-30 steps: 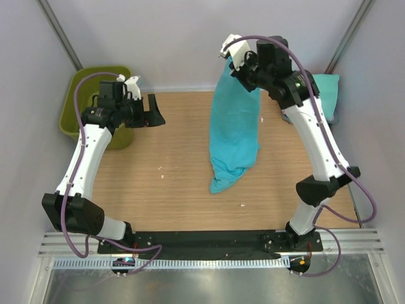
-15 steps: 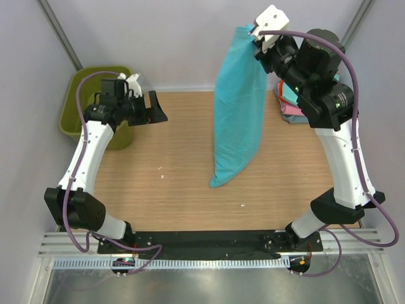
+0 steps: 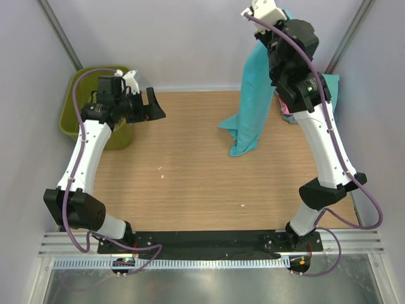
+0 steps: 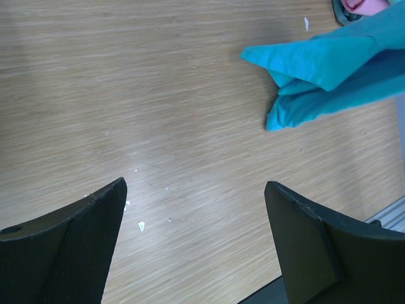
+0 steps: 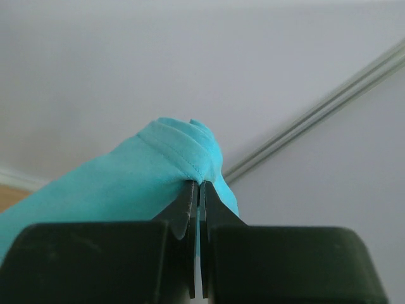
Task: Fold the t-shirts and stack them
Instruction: Flatten the tshirt out
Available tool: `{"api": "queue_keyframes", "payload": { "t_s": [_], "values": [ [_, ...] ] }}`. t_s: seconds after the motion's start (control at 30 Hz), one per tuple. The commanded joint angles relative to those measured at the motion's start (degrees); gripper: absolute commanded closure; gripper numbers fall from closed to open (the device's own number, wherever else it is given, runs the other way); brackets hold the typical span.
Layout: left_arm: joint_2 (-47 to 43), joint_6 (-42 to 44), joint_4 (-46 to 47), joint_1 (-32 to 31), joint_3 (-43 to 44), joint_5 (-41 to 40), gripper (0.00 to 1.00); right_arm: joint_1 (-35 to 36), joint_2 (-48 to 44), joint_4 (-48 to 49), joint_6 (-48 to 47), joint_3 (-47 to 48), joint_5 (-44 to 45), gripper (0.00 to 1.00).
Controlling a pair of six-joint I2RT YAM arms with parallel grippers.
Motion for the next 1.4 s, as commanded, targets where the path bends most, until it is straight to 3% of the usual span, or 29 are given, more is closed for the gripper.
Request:
{"api": "queue_keyframes", "payload": {
  "t_s": [0.0,0.27,0.37,0.5,0.6,0.7,0.77,0.8,0.93,1.1,1.37],
  "values": [
    [-2.15,0.94,1.18,0.96,3.21,0.16,0.10,0.26,-0.46,-8.13,2.81,-1.78,6.24,0.99],
    [-4.09,2.17,-0.05,2.28,3.83,-1.25,0.10,11.50,4.01,-18.07,13.10,0.23,-9.23,0.99],
    [-4.88,2.26,0.04,3.07,3.57,-1.69,0.09,13.35,8.22,-22.10,21.96,2.43,-17.39,0.99],
    [-4.88,2.17,0.22,4.39,3.83,-2.91,0.09,13.27,11.75,-24.22,36.10,0.06,-30.67,0.49],
    [-4.44,1.99,0.22,4.74,4.35,-3.53,0.09,12.92,13.95,-24.93,38.33,2.51,-36.48,0.41],
    [-3.39,1.56,0.48,4.74,4.53,-3.01,0.09,9.51,14.48,-22.56,38.33,2.43,-32.03,0.36],
    [-2.77,0.85,0.74,4.74,4.27,-1.78,0.09,6.34,15.36,-21.33,37.02,1.03,-25.62,0.35],
    [-2.25,0.59,0.92,4.74,3.48,-1.25,0.09,1.10,15.97,-21.24,36.93,-1.15,-25.85,0.35],
    [0.12,0.23,0.57,4.74,1.55,2.95,0.09,-11.06,25.79,-27.46,39.91,0.76,-36.12,0.39],
    [4.52,2.43,-0.14,4.48,-1.97,5.34,0.14,-12.93,34.42,-29.32,31.40,0.31,-40.96,0.44],
    [10.41,3.75,-1.54,2.99,-5.58,1.13,0.14,-12.84,41.81,-25.37,28.58,2.08,-45.71,0.46]
  ]
}}
